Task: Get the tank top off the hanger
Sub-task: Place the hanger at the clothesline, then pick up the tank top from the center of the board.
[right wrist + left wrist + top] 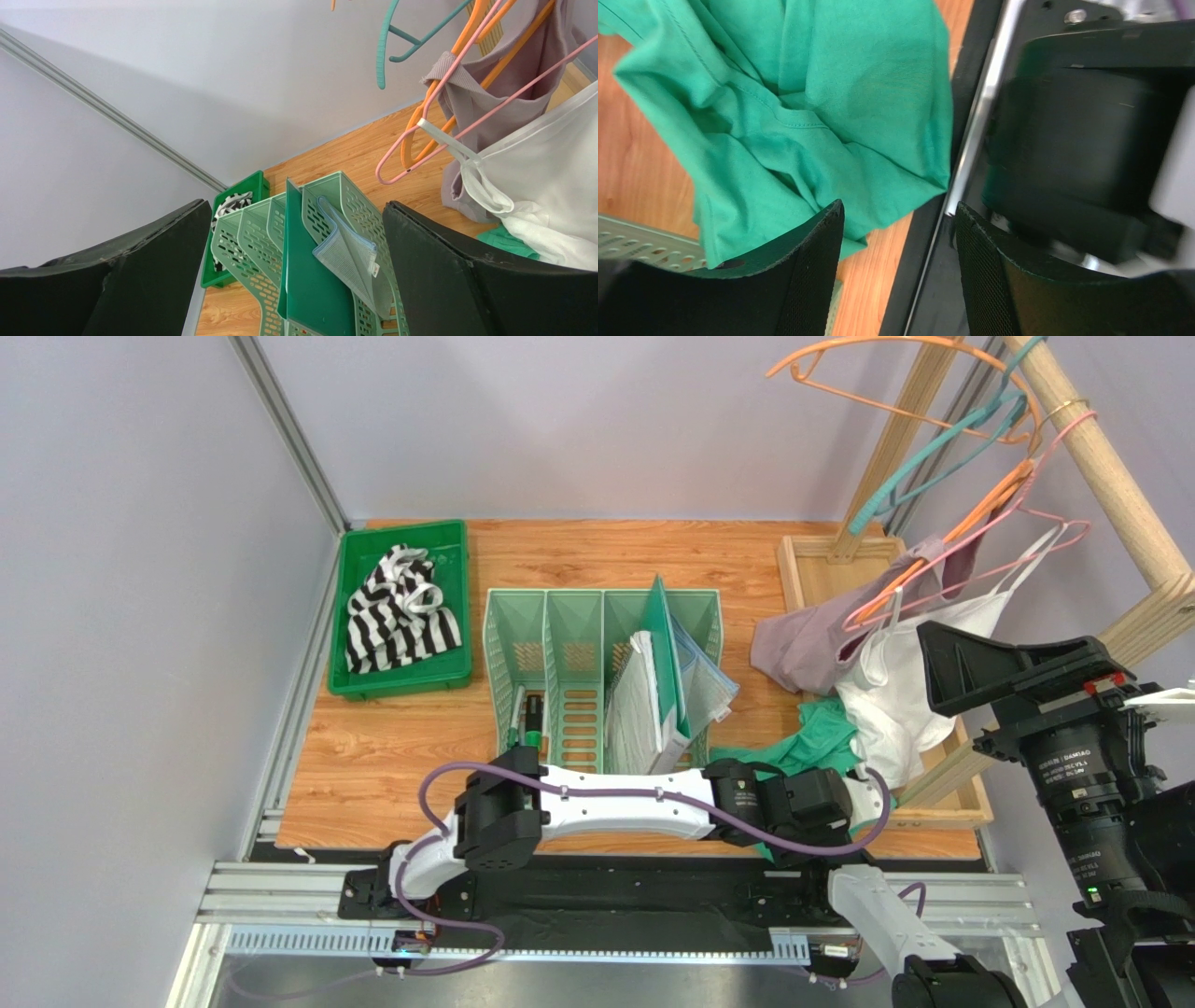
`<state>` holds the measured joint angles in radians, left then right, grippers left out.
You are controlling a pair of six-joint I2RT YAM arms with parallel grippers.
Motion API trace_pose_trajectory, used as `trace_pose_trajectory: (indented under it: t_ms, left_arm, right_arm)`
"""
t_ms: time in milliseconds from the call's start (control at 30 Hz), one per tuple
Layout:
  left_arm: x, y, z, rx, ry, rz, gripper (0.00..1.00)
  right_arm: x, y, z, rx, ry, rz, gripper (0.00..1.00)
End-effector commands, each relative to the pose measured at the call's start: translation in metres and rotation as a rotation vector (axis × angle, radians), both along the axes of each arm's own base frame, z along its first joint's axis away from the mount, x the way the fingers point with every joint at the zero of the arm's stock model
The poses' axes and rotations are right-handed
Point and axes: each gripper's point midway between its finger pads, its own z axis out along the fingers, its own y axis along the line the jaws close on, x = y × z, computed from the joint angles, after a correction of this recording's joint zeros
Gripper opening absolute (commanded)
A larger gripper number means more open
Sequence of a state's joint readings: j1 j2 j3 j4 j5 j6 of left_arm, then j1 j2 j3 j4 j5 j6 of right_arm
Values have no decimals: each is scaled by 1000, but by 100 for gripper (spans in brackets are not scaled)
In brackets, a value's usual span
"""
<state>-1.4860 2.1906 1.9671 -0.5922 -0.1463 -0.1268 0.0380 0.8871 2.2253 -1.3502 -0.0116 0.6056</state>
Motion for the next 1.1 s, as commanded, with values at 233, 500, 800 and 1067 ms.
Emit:
trace_pose_trajectory:
  t_ms: [233,500,800,1067]
  left_arm:
    - [25,-30,-50,22,-83,109,74]
    - [47,-22,-95,97,-70,105,65]
    - [39,-13,-81,110,-19,62,2]
    - [35,6,94,-159,-77,38,0]
  right_arm:
    - [-20,8,-74,-6,310,57,100]
    - [-21,3,-67,-17,287,45,100]
    - [-19,-4,-65,-15,282,8,100]
    - [-29,-15,-50,30,212,-60,100]
